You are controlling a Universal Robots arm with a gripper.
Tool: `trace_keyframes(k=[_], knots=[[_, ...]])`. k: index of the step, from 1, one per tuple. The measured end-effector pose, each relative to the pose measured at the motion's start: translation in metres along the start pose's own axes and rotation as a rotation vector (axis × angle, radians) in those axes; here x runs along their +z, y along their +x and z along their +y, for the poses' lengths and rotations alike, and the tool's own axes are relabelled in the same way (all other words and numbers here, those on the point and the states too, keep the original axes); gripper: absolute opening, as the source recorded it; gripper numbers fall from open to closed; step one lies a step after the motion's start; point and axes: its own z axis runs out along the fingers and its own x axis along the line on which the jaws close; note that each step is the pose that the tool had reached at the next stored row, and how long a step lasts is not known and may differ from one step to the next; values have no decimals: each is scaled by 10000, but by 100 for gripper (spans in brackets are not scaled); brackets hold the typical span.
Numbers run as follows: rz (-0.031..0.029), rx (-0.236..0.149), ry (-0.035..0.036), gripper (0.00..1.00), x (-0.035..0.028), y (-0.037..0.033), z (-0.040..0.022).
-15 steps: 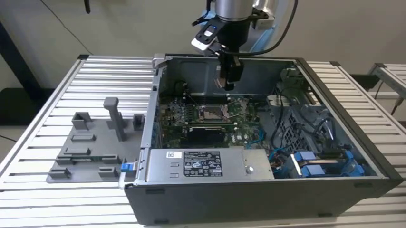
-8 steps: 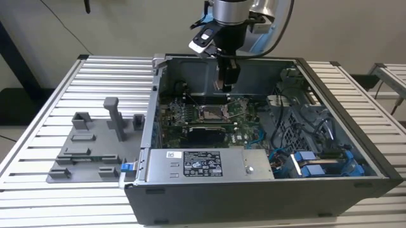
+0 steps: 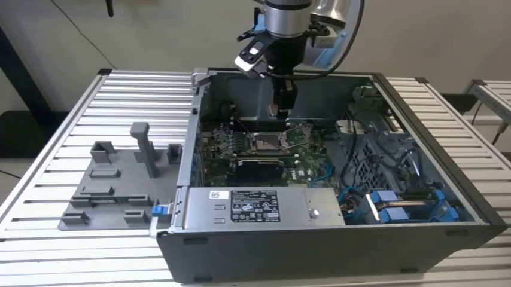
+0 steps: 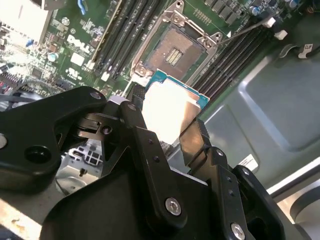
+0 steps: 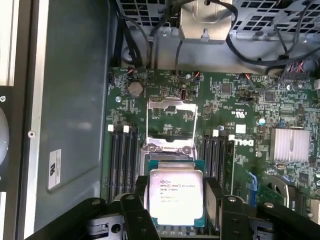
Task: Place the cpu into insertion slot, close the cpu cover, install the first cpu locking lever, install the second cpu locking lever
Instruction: 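Place the cpu into insertion slot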
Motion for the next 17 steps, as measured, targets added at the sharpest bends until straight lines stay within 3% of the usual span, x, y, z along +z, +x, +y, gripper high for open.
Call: trace_keyframes(k=[10,17], knots=[[-22,280,-8,54,162,67,-126],[-21,279,-50,54,287,64,-142]])
